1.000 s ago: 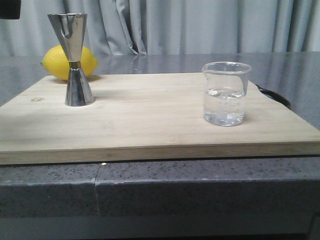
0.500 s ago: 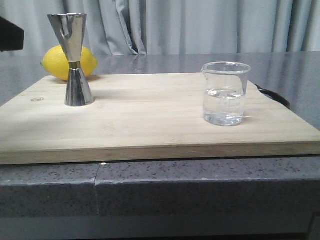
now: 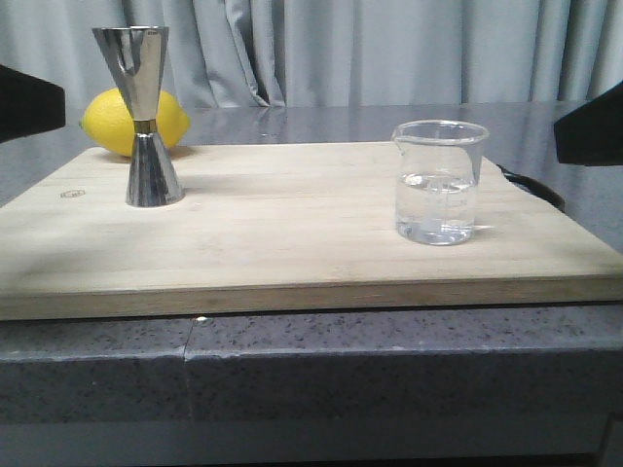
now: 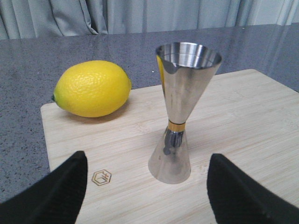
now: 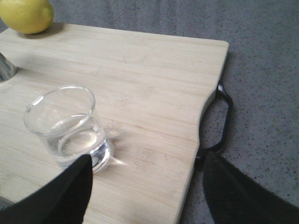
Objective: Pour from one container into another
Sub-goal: 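Move the left gripper toward the steel jigger and open around it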
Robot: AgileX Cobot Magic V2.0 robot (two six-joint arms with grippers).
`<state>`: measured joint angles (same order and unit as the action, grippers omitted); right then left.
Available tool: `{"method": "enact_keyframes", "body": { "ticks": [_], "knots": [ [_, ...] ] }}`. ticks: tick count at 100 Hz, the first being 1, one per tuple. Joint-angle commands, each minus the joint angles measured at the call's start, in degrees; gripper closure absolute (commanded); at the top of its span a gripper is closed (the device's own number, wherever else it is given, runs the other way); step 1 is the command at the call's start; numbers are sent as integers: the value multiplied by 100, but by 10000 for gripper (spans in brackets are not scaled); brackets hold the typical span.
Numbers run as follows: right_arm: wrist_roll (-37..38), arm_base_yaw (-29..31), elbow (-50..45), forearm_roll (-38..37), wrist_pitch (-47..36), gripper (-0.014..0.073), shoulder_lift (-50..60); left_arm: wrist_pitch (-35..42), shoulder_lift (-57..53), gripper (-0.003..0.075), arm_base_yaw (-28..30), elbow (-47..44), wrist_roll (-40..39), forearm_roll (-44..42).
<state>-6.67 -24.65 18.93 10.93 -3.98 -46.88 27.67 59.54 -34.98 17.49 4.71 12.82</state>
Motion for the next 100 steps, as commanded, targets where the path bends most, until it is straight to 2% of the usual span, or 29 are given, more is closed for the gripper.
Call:
{"method": "enact_keyframes", "body": {
  "ticks": [1,14,32,53,100],
  "knots": [
    [-84,-35,130,-36,-525,139,6,793,195,218,-42,141,-435,-345],
    [-84,-35,130,-132,-525,139,6,1394,641,218,-42,141,-1053,-1049],
    [-84,-35,130,-143,-525,139,6,2227,1264,218,-42,141,-1334,-1247],
    [-84,-35,130,-143,-525,139,6,2801,1797,219,-42,161,-1657,-1467],
    [-84,-35,130,-143,-525,139,6,2775,2349,219,-42,696,-1667,-1607]
  ]
}}
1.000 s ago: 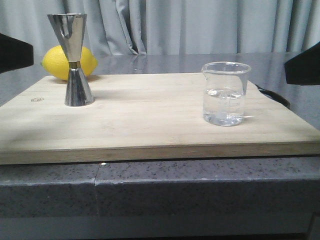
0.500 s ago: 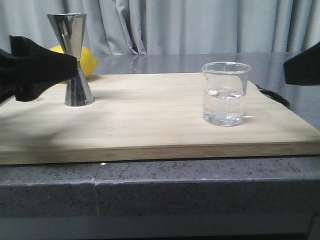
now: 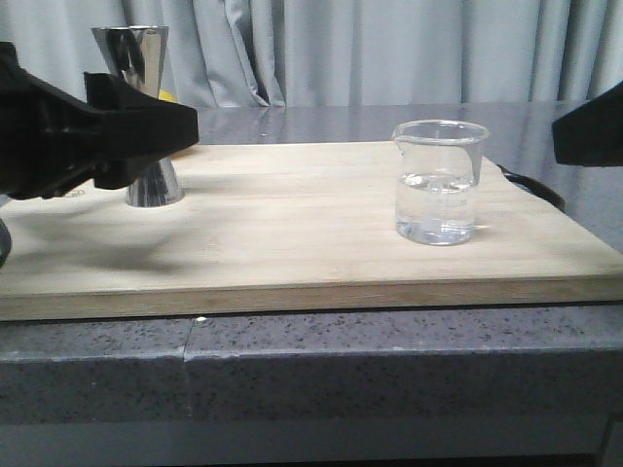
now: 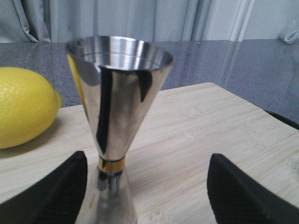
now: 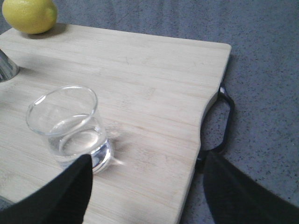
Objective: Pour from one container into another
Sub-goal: 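Move the left gripper toward the steel jigger and open around it, then close the left gripper on the jigger's waist and hold it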
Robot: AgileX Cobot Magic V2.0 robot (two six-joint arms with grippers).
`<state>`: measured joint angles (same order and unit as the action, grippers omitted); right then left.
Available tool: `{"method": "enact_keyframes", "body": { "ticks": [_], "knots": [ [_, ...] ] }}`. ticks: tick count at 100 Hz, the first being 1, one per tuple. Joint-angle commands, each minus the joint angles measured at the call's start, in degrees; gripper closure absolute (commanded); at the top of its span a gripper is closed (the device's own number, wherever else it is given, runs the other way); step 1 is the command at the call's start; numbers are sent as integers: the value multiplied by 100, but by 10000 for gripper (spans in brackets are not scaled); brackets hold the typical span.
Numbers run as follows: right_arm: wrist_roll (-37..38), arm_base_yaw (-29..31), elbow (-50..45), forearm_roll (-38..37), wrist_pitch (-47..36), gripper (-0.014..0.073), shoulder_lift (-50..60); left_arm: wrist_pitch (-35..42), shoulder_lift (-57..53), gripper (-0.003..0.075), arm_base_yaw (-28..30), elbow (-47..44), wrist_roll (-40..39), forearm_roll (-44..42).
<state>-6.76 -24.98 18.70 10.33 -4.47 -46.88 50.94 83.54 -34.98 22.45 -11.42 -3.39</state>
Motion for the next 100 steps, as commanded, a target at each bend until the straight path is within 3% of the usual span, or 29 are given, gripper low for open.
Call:
{"method": "enact_keyframes", "body": {
  "ticks": [1,100],
  "knots": [
    [-75,-3,153,-84,-476,139,6,448,-41,220,-42,211,-54,14],
    [-75,-3,153,-84,-559,141,6,292,-10,228,338,291,120,-75]
  ]
}}
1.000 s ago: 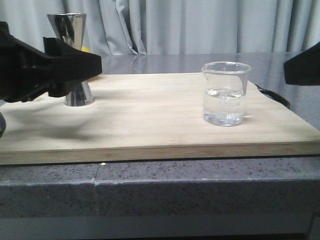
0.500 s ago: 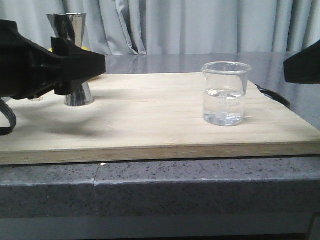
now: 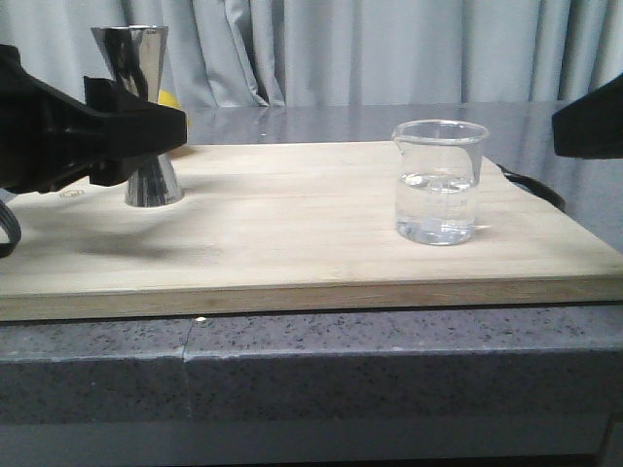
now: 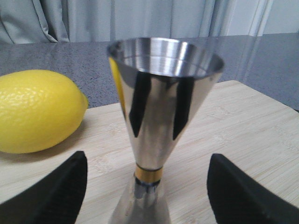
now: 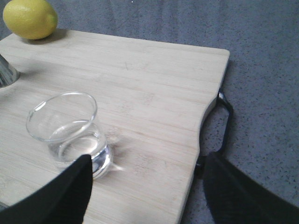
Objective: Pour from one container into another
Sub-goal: 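Close the left gripper on the jigger's waist and hold it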
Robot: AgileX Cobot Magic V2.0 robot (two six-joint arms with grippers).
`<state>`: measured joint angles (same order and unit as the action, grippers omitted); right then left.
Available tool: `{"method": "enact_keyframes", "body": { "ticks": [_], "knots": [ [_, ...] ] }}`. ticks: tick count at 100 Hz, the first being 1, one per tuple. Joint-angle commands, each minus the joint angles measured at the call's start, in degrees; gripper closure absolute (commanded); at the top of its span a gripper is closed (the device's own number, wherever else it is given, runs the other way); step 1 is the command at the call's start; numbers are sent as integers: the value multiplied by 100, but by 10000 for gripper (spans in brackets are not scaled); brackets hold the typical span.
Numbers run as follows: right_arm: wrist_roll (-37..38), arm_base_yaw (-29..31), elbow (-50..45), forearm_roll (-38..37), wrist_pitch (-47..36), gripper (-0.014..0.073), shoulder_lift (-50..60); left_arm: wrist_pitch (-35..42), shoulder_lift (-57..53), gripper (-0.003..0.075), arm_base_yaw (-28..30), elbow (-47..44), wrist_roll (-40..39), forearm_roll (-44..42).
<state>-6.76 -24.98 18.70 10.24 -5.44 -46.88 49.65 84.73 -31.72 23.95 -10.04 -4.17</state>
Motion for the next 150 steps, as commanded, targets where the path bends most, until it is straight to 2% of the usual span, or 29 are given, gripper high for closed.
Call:
{"method": "enact_keyframes", "body": {
  "ticks": [1,44,85,128,135,150],
  "knots": [
    [-75,-3,153,-74,-462,141,6,421,-129,228,12,141,-18,-10],
    [-75,-3,153,-74,-462,141,6,215,219,228,12,533,-18,-58],
    [-75,-3,153,-74,-462,141,6,735,474,228,12,533,-18,-120],
    [-75,-3,153,-74,-473,142,6,733,474,232,12,533,-18,-120],
    [-75,-3,153,-74,-473,142,6,733,474,267,12,533,-18,-120],
    [-75,-3,153,-74,-473,142,6,733,474,398,12,533,-18,-120]
  ]
}}
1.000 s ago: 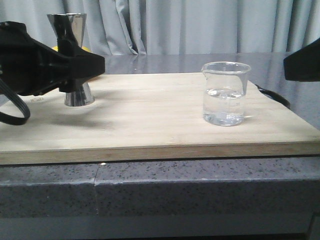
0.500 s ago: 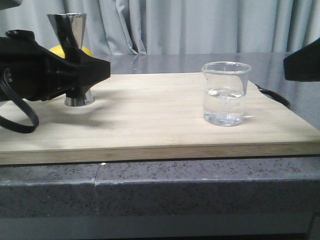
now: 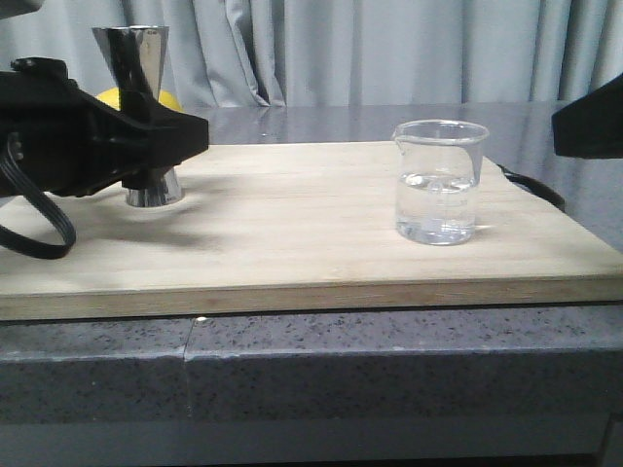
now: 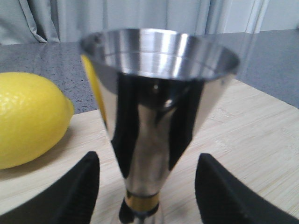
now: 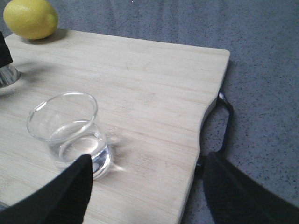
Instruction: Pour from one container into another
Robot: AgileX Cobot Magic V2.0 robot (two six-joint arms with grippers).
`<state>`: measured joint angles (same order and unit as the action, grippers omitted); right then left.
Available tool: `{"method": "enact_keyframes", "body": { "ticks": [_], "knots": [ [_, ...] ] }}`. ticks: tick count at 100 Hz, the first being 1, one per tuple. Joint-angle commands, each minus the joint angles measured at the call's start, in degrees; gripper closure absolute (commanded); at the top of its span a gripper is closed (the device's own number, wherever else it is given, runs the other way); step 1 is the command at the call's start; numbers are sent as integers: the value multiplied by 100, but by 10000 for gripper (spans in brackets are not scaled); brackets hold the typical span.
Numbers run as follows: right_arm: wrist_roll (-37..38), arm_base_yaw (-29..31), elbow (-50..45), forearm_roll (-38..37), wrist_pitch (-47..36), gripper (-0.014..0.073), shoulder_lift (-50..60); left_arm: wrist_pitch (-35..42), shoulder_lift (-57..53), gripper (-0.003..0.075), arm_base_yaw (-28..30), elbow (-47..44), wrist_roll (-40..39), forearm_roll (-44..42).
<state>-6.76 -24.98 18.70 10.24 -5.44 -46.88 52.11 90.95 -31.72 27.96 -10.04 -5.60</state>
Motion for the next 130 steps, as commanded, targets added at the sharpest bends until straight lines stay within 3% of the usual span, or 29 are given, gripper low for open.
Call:
{"method": "enact_keyframes", "body": {
  "ticks": [1,25,55,82,107,130],
  "knots": [
    [-75,-3,153,-74,-473,142,6,487,-148,405,12,132,-18,23],
    [-75,-3,153,-74,-473,142,6,487,-148,582,12,132,-18,23],
    [-75,-3,153,-83,-470,141,6,581,-148,741,12,132,-18,12],
    [-75,-122,153,-110,-167,141,6,592,-161,739,12,132,-96,-488],
    [-75,-692,153,-281,-452,141,-30,592,-242,739,12,132,-703,-642],
    [-75,-757,144,-370,-936,141,-501,662,-271,739,12,134,-834,-814]
  ]
}}
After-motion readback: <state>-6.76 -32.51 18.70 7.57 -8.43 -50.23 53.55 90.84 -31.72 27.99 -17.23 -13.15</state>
